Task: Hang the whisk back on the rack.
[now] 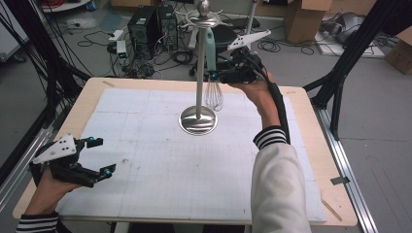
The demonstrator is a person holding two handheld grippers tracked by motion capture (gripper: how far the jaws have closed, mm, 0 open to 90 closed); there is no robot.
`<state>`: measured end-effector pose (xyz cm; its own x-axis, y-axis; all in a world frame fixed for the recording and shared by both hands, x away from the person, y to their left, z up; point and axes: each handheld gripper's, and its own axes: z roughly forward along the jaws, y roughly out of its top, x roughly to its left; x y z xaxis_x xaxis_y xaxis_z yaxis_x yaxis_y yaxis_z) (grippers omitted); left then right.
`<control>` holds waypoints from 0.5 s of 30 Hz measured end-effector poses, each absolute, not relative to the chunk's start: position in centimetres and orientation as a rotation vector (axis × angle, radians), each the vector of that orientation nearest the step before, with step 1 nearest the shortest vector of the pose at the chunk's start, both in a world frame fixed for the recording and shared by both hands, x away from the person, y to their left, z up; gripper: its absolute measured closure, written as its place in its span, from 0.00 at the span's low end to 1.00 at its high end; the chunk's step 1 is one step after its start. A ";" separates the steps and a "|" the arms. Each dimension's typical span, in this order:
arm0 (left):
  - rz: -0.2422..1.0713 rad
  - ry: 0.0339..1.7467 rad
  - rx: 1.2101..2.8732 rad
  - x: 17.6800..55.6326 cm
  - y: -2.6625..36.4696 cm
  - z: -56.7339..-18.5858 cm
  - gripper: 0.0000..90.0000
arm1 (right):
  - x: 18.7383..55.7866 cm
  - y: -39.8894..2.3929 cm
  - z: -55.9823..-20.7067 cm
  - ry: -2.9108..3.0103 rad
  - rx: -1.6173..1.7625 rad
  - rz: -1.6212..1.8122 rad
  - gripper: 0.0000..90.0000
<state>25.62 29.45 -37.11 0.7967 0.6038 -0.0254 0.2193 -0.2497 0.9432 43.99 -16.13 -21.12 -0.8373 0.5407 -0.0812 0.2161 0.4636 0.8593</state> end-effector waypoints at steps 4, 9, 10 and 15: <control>0.424 0.643 1.820 25.5 29.7 -37.1 0.02 | 43.5 -16.7 -21.4 2.404 0.654 1.309 0.48; 0.426 0.647 1.821 25.4 29.8 -37.1 0.02 | 42.2 -17.7 -21.5 2.432 0.672 1.318 0.20; 0.428 0.647 1.821 25.4 29.8 -37.1 0.02 | 42.1 -17.8 -21.6 2.421 0.689 1.321 0.10; 0.430 0.652 1.824 25.5 29.8 -37.1 0.02 | 40.9 -19.0 -22.4 2.379 0.690 1.348 0.00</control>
<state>25.47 29.75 -37.13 0.7829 0.6218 -0.0213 0.2246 -0.2506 0.9417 40.85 -19.04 -22.36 -0.8322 0.5531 -0.0382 0.2515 0.4380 0.8631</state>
